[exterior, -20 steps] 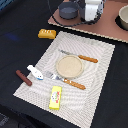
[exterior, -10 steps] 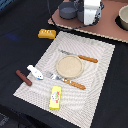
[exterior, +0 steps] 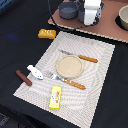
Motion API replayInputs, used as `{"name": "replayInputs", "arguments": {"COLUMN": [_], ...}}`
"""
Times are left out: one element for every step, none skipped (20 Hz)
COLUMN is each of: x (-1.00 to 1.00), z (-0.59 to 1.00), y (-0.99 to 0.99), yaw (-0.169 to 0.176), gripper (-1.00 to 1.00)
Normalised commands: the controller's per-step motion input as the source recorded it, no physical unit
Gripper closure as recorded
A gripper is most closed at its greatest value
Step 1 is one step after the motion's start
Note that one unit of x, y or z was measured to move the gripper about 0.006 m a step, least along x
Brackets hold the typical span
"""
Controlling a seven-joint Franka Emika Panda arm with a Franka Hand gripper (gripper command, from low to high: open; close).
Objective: Interact with the objects in diverse but meaningful ways.
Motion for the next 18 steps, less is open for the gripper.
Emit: {"name": "replayInputs", "arguments": {"x": [0.39, 0.23, 0.09, 0.00, -0.01, -0.07, -0.05, -0.06, -0.05, -0.03, -0.07, -0.08, -0.14, -0.16, -0.20, -0.22, -0.26, -0.32], "z": [0.75, 0.70, 0.64, 0.54, 0.51, 0.50, 0.53, 0.54, 0.55, 0.55, 0.51, 0.50, 0.45, 0.43, 0.42, 0.38, 0.33, 0.28], "y": [0.53, 0.42, 0.28, 0.18, 0.09, 0.03, 0.00, 0.00, 0.00, 0.00, -0.11, -0.18, -0.30, -0.41, -0.48, -0.51, -0.59, -0.76], "yaw": [-0.101, -0.072, -0.040, -0.013, 0.000, 0.000, 0.000, 0.000, 0.000, 0.000, 0.000, 0.000, 0.000, 0.000, 0.000, 0.000, 0.000, -0.001], "gripper": [-1.00, -1.00, -1.00, -1.00, -1.00, -1.00, -1.00, -1.00, -1.00, -1.00, -1.00, -1.00, -1.00, -1.00, -1.00, -1.00, -1.00, -1.00]}}
